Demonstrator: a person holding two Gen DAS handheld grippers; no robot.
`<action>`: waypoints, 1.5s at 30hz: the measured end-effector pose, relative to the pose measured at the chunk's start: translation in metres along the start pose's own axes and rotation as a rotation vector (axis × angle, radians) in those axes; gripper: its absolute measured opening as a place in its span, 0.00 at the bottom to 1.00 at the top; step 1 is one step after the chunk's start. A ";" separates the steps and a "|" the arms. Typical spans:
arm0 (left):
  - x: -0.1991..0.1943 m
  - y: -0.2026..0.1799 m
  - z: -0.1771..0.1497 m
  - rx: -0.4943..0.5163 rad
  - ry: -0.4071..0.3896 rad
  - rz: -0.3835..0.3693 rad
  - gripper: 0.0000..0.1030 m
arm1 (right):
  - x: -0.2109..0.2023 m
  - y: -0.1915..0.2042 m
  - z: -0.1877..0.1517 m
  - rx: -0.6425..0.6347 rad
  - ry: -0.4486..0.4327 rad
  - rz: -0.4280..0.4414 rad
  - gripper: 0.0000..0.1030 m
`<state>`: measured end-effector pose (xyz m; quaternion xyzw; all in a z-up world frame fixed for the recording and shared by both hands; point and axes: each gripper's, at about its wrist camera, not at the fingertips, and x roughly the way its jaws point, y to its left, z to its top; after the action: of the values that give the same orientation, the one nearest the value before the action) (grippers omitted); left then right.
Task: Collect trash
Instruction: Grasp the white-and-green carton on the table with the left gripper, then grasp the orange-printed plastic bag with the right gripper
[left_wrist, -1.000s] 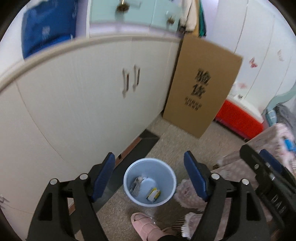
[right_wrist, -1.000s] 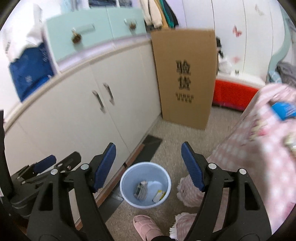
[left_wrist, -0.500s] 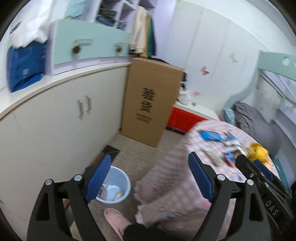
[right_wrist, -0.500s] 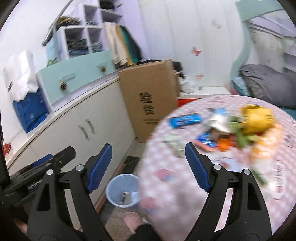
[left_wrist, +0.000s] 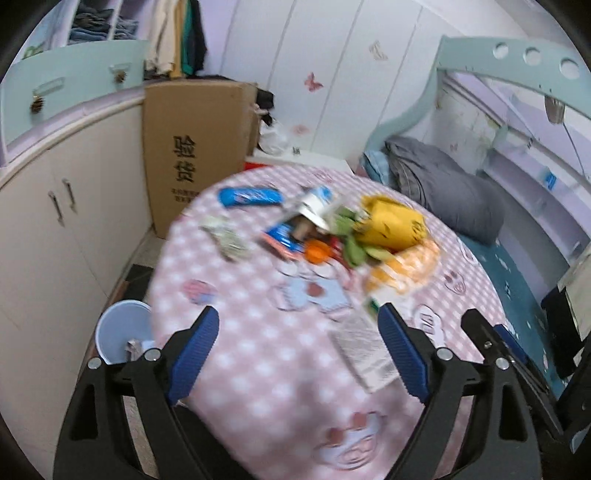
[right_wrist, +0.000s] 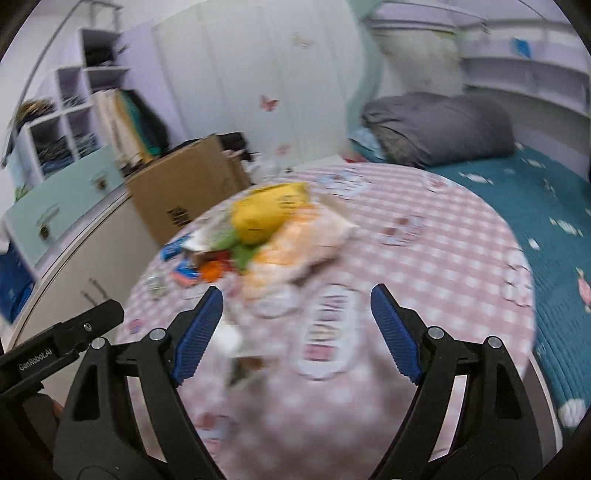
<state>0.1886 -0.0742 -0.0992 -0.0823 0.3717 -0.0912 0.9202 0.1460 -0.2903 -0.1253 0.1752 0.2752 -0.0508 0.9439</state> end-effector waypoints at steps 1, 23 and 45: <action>0.007 -0.012 -0.002 0.005 0.014 0.001 0.83 | 0.002 -0.010 0.000 0.018 0.008 -0.003 0.79; 0.068 -0.022 -0.004 -0.001 0.144 -0.139 0.30 | 0.046 -0.018 0.008 0.112 0.132 0.118 0.79; 0.013 0.086 0.047 -0.110 -0.061 -0.065 0.26 | 0.109 0.012 0.032 0.194 0.183 0.082 0.43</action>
<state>0.2399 0.0105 -0.0938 -0.1477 0.3451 -0.0979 0.9217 0.2563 -0.2902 -0.1550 0.2805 0.3466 -0.0225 0.8948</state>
